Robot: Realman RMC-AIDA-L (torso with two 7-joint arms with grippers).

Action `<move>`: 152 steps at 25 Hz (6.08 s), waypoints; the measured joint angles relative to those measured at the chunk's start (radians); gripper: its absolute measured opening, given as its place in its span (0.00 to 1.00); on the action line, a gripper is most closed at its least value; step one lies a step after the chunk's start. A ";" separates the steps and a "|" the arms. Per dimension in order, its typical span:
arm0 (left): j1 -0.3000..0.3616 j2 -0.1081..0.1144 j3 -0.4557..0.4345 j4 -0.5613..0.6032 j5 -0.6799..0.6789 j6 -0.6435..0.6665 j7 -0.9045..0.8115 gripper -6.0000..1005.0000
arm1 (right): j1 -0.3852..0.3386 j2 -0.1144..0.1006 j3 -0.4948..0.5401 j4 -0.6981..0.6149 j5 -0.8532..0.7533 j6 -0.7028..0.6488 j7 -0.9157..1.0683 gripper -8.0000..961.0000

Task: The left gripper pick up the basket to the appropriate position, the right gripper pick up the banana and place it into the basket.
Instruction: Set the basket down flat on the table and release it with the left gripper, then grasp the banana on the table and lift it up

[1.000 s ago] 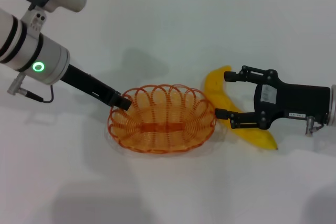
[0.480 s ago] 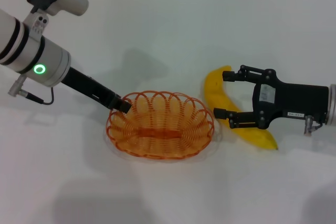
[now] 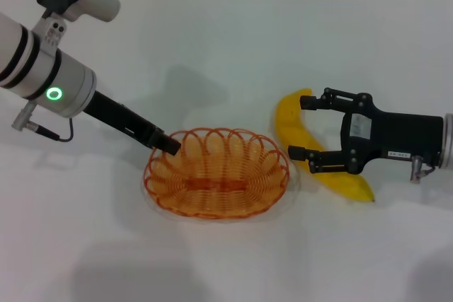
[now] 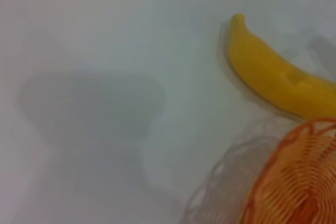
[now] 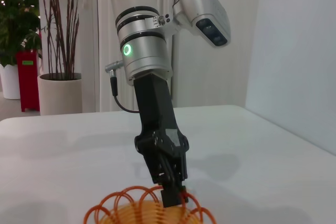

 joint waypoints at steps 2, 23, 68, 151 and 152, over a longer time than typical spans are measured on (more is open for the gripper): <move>0.000 0.000 0.000 0.000 0.000 0.000 -0.004 0.15 | -0.001 0.000 0.000 0.000 0.000 0.000 0.000 0.92; 0.370 0.004 0.021 0.428 -0.299 0.145 0.283 0.88 | -0.062 -0.003 0.099 -0.011 0.002 -0.013 -0.008 0.92; 0.536 0.039 -0.243 0.041 -0.545 0.194 1.143 0.90 | 0.208 -0.001 -0.269 -0.643 -0.340 -0.135 1.136 0.91; 0.487 0.039 -0.239 0.017 -0.452 0.209 1.139 0.90 | 0.212 -0.005 -0.456 -0.289 -0.317 0.155 1.270 0.53; 0.488 0.041 -0.239 0.017 -0.452 0.210 1.139 0.90 | 0.202 -0.006 -0.453 -0.318 -0.316 0.145 1.278 0.53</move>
